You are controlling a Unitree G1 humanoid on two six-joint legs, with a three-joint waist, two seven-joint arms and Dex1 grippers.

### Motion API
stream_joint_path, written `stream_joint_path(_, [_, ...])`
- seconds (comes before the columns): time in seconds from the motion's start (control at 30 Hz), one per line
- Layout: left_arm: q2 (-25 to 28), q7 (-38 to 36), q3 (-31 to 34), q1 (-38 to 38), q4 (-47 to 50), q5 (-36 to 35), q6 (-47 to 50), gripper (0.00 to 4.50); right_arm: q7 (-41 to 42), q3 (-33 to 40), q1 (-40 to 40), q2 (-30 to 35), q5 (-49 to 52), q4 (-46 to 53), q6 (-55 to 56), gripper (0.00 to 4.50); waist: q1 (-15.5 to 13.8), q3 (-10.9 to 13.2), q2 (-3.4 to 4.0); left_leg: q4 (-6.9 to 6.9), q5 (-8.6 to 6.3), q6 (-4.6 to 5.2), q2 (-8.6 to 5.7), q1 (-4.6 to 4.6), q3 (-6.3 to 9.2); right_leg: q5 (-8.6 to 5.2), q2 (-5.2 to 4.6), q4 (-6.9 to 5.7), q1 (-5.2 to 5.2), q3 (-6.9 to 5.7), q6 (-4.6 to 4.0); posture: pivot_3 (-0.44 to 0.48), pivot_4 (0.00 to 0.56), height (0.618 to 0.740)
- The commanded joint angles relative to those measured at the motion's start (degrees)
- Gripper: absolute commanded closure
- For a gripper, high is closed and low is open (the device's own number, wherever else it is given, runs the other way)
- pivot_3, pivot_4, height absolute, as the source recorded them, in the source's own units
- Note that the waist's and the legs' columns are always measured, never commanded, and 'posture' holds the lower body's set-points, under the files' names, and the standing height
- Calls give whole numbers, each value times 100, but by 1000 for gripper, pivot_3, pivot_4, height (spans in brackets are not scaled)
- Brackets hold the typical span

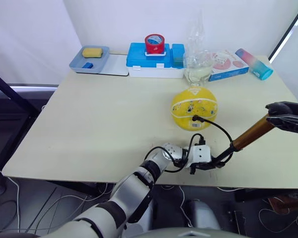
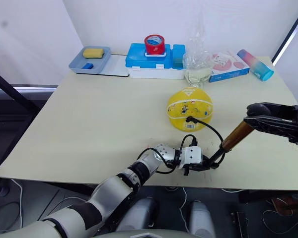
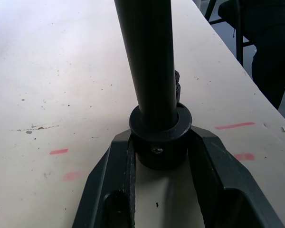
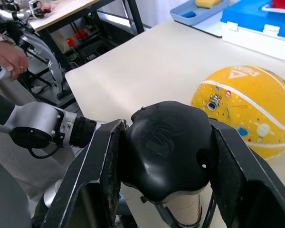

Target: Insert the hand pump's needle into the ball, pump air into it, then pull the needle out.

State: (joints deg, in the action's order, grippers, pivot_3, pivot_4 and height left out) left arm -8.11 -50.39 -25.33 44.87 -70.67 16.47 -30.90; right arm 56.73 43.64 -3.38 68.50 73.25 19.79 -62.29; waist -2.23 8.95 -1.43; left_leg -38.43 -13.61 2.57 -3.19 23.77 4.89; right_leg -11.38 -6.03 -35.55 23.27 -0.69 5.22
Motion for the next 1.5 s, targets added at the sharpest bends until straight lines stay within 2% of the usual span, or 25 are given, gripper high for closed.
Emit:
stream_joint_path(0.03, [-272,-73,-287,-97,-449,395,270,3397,-171,400,-59,-49,-268,137,232,2561,-1,0,-1,0,0,0,0,0,0,0,0,0,0,0,0,0,150,739])
stream_joint_path(0.33, [-310,-67,-304,-129,-450,397,257,3397,-224,-926,995,-1024,-1839,685,1414,2561,2,-12,-23,0,0,-1,1,-5,3,0,4,-1,-5,-3,2,0,150,739])
stream_joint_path(0.53, [-312,-62,-318,-140,-453,406,249,3397,-190,-1722,1361,-1295,-2801,584,2367,2561,2,-13,-22,0,0,-1,1,-8,3,0,5,-2,-6,-3,2,0,150,739])
stream_joint_path(0.67, [-310,-54,-322,-137,-452,409,246,3397,-212,-1872,1374,-1399,-2996,508,2615,2561,1,-12,-20,0,0,-1,0,-8,2,0,5,-2,-6,-2,2,0,150,739])
stream_joint_path(0.77, [-310,-51,-332,-139,-453,415,242,3397,-104,-1694,1406,-1379,-2839,532,2586,2561,-1,-12,-21,0,0,0,-1,-8,3,0,5,-2,-5,-2,2,0,150,739])
stream_joint_path(1.0, [-294,-59,-353,-163,-451,418,225,3397,-3,-582,1019,-912,-1748,571,1809,2561,-4,-8,-12,-1,0,0,-1,-6,2,0,4,-2,-4,-1,1,0,150,739])
stream_joint_path(1.23, [-287,-43,-353,-159,-451,419,222,3397,168,275,646,-423,-1153,276,1225,2561,-4,-5,-9,0,0,0,-2,-4,-1,0,2,0,-4,0,1,0,150,739])
stream_joint_path(1.5, [-272,-36,-349,-155,-450,422,220,3397,333,650,142,104,-747,23,627,2561,-6,-2,-6,0,0,-1,-1,-3,1,0,1,0,-4,-1,1,0,150,739])
